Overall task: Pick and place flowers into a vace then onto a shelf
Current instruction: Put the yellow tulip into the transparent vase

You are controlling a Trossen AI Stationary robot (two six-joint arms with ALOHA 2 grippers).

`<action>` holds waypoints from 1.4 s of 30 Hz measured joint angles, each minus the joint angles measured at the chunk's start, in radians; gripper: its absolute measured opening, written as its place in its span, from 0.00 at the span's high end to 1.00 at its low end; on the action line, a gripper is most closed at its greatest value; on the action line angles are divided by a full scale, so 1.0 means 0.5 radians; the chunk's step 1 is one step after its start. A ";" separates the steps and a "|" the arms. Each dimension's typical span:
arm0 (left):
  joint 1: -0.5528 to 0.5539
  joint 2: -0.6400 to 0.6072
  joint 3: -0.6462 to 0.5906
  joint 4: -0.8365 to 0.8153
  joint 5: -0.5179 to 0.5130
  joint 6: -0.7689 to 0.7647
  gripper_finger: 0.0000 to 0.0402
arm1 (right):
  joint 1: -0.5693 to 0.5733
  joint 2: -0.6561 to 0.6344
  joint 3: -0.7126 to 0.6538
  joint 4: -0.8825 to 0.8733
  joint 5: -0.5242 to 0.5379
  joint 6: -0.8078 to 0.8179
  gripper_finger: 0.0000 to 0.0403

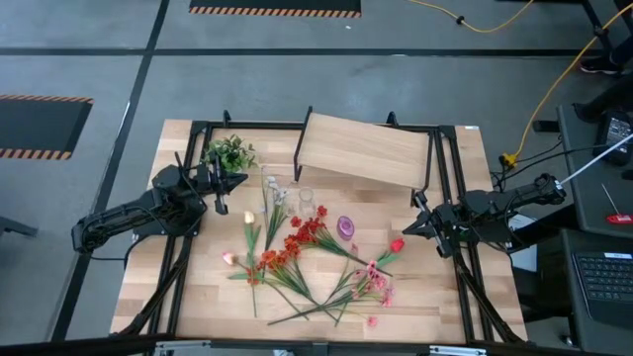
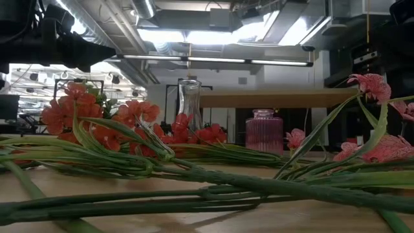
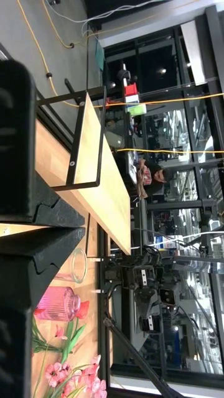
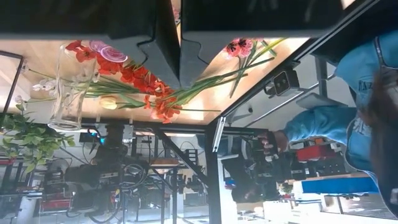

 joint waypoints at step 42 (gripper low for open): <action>-0.001 0.313 0.279 -0.335 0.039 -0.195 0.99 | -0.047 0.599 0.449 0.144 0.801 0.163 0.99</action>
